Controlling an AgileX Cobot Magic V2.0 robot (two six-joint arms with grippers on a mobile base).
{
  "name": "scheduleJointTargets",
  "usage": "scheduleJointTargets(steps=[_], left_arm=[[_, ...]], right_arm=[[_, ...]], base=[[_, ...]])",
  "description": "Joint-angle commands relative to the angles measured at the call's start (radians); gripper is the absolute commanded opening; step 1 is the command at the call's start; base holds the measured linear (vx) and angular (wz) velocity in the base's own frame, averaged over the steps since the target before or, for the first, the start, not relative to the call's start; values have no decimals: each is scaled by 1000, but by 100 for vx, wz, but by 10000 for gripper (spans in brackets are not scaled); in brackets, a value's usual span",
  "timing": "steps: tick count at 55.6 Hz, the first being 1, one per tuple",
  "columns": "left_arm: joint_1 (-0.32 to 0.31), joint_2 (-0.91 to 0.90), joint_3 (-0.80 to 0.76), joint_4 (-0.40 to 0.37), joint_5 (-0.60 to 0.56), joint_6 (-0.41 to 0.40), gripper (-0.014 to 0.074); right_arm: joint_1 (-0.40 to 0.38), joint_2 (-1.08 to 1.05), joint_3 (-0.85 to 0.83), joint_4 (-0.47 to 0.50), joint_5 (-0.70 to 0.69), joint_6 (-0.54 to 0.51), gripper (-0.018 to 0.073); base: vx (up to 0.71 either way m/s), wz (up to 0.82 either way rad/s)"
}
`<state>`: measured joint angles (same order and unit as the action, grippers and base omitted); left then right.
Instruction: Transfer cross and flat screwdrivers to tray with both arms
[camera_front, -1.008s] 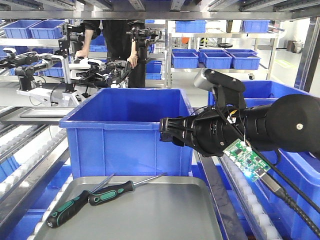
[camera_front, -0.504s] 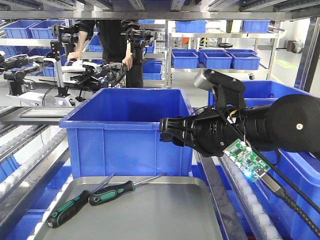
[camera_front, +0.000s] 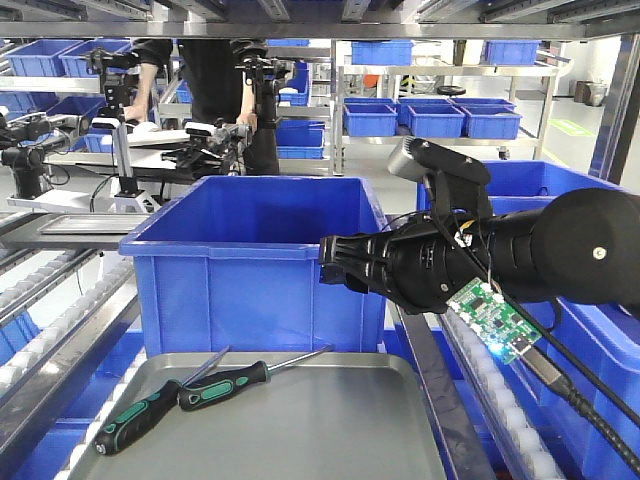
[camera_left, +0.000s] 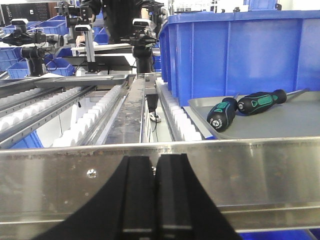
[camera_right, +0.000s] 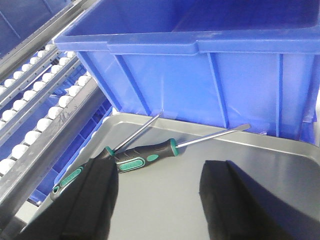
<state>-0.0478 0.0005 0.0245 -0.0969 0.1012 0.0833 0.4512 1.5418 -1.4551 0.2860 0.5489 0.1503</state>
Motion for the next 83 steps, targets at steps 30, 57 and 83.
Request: scheduleJointTargets(steps=[30,57,83], left_arm=[[-2,19,-24,-5,-80,-9,-6],[-2,19,-24,-5,-80,-9,-6],[-2,23,-24,-6,-80,-9,-6]], right_arm=[[-28,-473,536,-76,-471,-4,281],[-410,-1269,1299,-322,-487,-4,-13],[-433,-1548,1493,-376,-421,-3,-9]], base=[[0,0],[0,0],[0,0]])
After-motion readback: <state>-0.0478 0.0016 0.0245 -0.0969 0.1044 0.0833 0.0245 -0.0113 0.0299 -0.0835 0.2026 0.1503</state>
